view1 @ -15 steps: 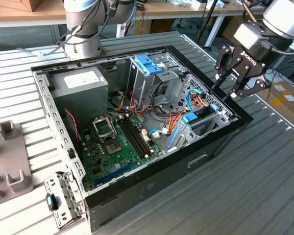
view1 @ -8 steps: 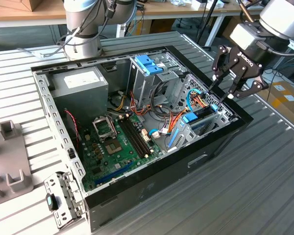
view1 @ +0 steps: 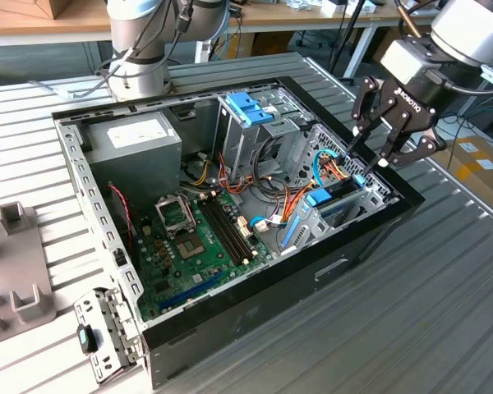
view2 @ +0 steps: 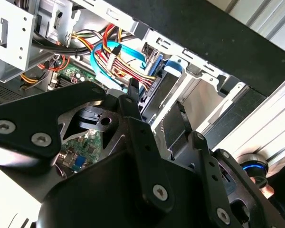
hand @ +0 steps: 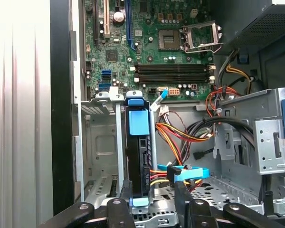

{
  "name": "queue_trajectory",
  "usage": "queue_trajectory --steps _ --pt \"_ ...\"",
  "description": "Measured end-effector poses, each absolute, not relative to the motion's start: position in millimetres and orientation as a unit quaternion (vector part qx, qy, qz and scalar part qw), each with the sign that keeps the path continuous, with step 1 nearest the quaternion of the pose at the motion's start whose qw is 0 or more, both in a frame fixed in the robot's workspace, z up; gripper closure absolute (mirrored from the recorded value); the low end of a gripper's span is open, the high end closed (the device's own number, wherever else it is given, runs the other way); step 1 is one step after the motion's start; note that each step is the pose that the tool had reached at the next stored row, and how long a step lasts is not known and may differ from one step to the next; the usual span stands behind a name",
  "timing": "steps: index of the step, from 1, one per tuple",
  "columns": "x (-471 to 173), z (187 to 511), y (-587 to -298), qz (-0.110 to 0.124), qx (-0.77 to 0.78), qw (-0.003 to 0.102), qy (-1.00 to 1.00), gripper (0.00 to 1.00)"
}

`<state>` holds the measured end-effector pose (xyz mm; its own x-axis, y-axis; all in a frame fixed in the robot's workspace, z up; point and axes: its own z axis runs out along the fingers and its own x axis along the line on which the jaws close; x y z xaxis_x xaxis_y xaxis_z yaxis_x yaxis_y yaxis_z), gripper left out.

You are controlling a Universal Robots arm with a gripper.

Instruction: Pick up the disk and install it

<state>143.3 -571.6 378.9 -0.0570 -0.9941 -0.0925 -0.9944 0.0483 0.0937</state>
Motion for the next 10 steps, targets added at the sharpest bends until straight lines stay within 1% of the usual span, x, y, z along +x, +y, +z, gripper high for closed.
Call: queue_trajectory --steps 10 --pt "134.2 379.0 -571.6 0.066 -0.687 0.001 0.724 0.52"
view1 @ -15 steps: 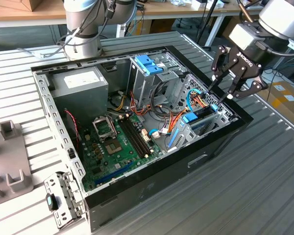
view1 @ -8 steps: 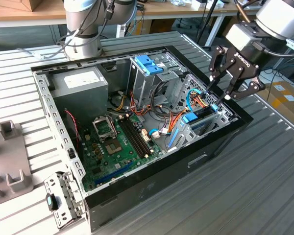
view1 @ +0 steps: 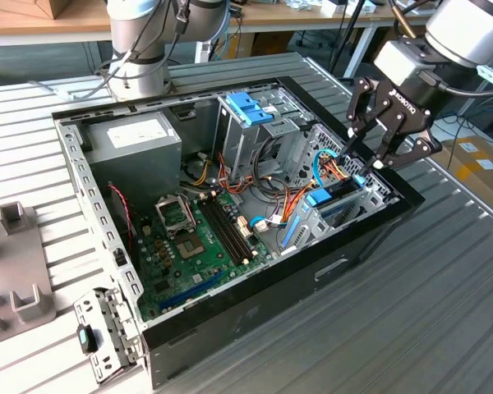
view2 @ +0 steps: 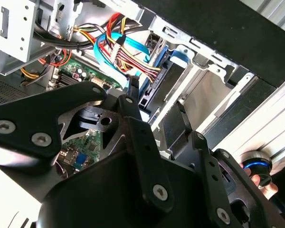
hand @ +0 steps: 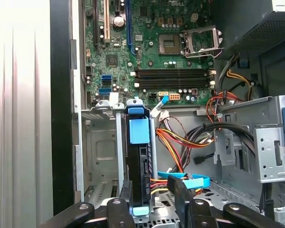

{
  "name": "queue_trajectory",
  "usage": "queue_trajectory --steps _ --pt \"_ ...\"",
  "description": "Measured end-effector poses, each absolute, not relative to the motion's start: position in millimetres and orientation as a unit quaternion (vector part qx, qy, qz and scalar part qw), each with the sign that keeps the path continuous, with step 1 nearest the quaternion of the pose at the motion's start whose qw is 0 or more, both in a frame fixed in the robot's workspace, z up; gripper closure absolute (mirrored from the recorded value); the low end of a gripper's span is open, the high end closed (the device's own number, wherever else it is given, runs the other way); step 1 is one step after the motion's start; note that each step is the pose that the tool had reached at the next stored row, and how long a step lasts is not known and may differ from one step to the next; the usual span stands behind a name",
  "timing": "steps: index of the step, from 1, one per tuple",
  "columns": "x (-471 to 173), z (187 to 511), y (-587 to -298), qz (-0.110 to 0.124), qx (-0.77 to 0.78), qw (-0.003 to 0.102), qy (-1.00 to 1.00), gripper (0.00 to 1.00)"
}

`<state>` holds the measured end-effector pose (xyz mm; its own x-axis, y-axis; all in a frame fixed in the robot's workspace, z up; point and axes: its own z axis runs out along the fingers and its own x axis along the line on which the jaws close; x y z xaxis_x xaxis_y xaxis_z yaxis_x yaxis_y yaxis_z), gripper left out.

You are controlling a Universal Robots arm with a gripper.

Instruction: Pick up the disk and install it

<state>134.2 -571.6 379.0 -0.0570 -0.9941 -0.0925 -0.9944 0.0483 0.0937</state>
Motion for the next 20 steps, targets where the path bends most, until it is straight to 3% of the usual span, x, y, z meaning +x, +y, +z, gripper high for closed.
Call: queue_trajectory --steps 20 --pt "118 379 -570 0.066 -0.687 0.001 0.724 0.52"
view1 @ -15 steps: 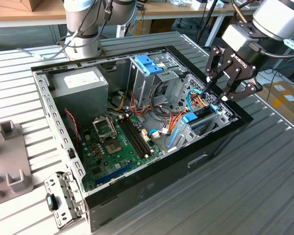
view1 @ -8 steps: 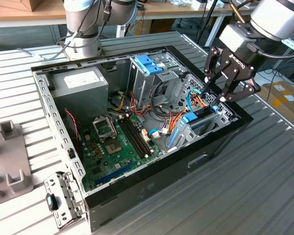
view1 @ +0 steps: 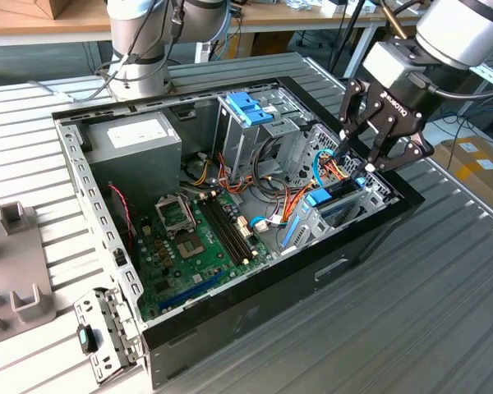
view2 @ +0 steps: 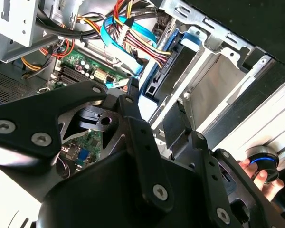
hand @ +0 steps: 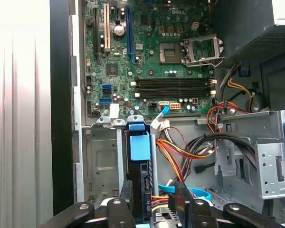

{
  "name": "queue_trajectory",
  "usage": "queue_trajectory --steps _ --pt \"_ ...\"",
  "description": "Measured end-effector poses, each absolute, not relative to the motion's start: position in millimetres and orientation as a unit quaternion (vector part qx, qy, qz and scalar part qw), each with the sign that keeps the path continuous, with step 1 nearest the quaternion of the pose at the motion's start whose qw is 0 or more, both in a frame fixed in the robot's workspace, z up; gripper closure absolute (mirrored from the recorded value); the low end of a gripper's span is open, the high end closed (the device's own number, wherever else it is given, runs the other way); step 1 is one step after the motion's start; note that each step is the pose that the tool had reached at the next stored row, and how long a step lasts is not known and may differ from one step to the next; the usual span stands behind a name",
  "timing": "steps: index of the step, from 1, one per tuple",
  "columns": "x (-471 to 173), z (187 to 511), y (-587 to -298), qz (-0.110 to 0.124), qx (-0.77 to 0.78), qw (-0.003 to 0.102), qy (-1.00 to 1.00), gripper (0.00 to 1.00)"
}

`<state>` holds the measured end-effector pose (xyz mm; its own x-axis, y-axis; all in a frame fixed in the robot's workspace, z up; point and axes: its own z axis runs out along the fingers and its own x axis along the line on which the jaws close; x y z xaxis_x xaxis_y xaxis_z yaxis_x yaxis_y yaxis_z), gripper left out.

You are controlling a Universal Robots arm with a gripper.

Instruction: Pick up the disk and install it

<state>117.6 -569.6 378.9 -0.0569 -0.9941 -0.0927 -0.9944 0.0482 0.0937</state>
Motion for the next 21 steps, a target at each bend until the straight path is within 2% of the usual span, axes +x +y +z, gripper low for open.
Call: queue_trajectory --steps 3,9,21 --pt "119 378 -562 0.066 -0.687 0.001 0.724 0.52" --pt "127 373 -559 0.057 -0.687 -0.008 0.724 0.52" --pt "127 358 -558 0.057 -0.687 -0.01 0.724 0.52"
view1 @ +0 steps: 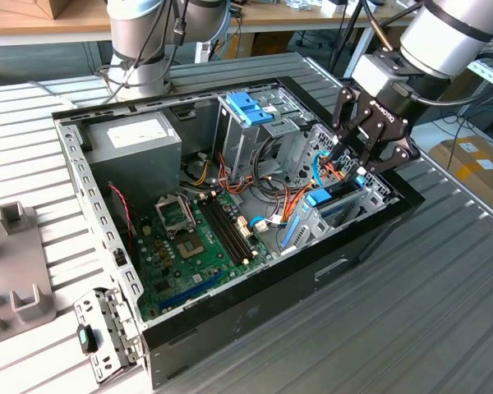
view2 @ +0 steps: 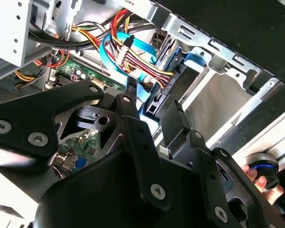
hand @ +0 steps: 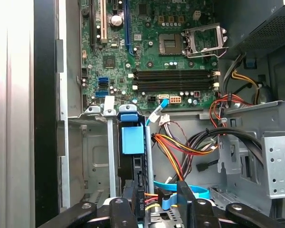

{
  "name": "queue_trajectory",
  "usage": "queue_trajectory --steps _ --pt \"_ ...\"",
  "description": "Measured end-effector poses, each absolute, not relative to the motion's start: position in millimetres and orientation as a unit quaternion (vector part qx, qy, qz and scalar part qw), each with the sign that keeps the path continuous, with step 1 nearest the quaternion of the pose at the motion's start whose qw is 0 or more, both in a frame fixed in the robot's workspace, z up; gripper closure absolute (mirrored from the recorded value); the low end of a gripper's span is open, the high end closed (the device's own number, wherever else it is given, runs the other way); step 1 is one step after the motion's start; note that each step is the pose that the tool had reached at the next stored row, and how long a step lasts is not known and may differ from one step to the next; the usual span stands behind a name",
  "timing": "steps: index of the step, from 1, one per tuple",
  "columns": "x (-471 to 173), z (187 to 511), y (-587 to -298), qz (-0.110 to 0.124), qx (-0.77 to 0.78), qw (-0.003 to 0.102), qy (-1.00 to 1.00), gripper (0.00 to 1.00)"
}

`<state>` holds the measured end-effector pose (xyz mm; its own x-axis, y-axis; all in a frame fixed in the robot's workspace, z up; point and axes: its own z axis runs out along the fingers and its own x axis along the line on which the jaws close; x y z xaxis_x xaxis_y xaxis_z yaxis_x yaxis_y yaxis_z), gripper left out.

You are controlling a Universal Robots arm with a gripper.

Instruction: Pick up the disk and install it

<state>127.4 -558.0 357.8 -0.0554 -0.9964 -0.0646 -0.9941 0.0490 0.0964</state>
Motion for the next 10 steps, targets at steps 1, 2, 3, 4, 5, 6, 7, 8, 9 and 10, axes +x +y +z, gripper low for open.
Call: queue_trajectory --steps 1,2,3,4,5,6,7,8,9,10 --pt "127.4 356.2 -558.0 -0.057 0.687 0.01 -0.724 0.52" --pt "127.4 353.4 -558.0 -0.057 0.687 0.01 -0.724 0.52" --pt "127.4 352.1 -558.0 -0.057 0.687 0.01 -0.724 0.52" --pt "127.4 351.0 -558.0 -0.058 0.687 0.01 -0.724 0.52" --pt "127.4 349.9 -558.0 -0.058 0.687 0.01 -0.724 0.52" --pt "127.4 349.0 -558.0 -0.058 0.687 0.01 -0.724 0.52" --pt "127.4 347.7 -558.0 -0.058 0.687 0.01 -0.724 0.52" --pt "127.4 347.2 -558.0 -0.058 0.687 0.01 -0.724 0.52" --pt "127.4 346.9 -558.0 -0.057 0.687 0.01 -0.724 0.52" --pt "127.4 346.6 -558.0 -0.058 0.687 0.01 -0.724 0.52"
